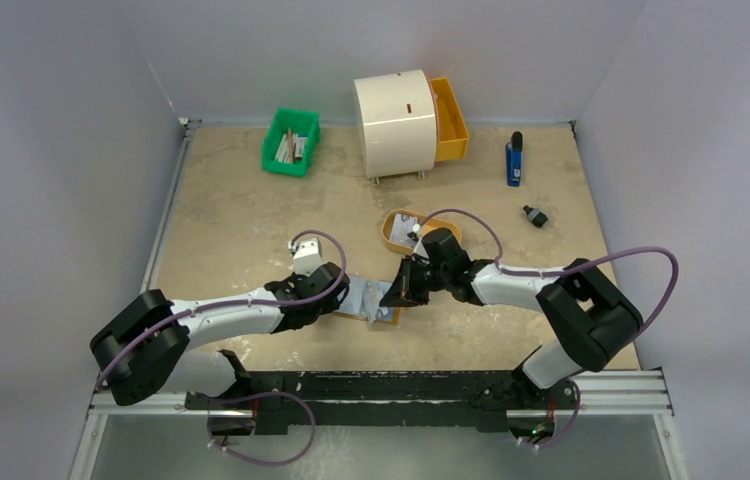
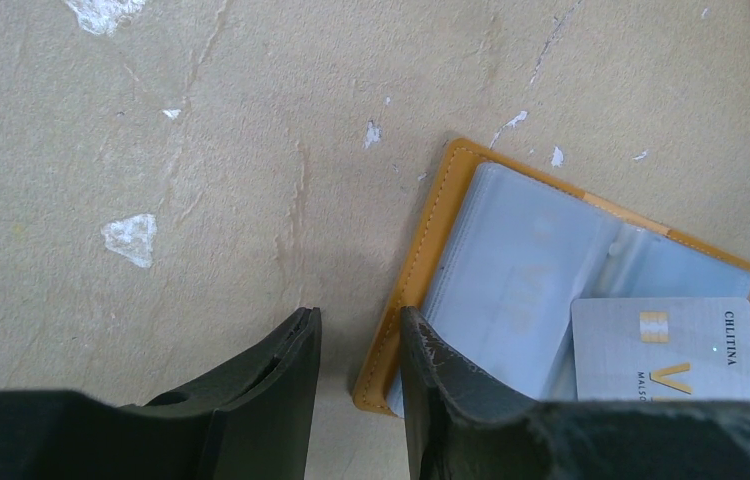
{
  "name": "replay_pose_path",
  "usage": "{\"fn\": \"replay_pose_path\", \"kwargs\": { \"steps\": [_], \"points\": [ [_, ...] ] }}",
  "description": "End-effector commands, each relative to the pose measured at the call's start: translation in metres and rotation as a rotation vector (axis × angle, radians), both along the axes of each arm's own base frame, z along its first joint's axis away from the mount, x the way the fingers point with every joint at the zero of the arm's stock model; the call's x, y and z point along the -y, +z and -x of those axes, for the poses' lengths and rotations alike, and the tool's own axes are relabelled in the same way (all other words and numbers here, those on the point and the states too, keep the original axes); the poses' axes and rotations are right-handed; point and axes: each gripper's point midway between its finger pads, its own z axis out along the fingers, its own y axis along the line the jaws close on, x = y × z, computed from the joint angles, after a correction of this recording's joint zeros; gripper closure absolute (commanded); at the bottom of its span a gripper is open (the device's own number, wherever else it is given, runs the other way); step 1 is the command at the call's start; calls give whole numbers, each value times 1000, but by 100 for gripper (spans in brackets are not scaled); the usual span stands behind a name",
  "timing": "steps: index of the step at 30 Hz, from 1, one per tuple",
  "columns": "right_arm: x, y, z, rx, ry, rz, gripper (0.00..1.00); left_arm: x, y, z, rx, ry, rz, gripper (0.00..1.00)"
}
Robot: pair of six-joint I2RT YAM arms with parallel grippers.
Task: Put the credit cards into the card holder
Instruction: Insert the credit card into the card holder.
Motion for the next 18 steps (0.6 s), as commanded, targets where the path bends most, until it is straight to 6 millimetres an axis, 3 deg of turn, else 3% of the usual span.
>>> {"fn": "replay_pose_path", "kwargs": {
  "steps": [1,18],
  "points": [
    [-2,3,-8,26,-19,-17,100,2,2,1,2,5,33,66],
    [-11,-3,-22,14,-61,-33,100,9,3,2,-2,-11,65,66]
  ]
}}
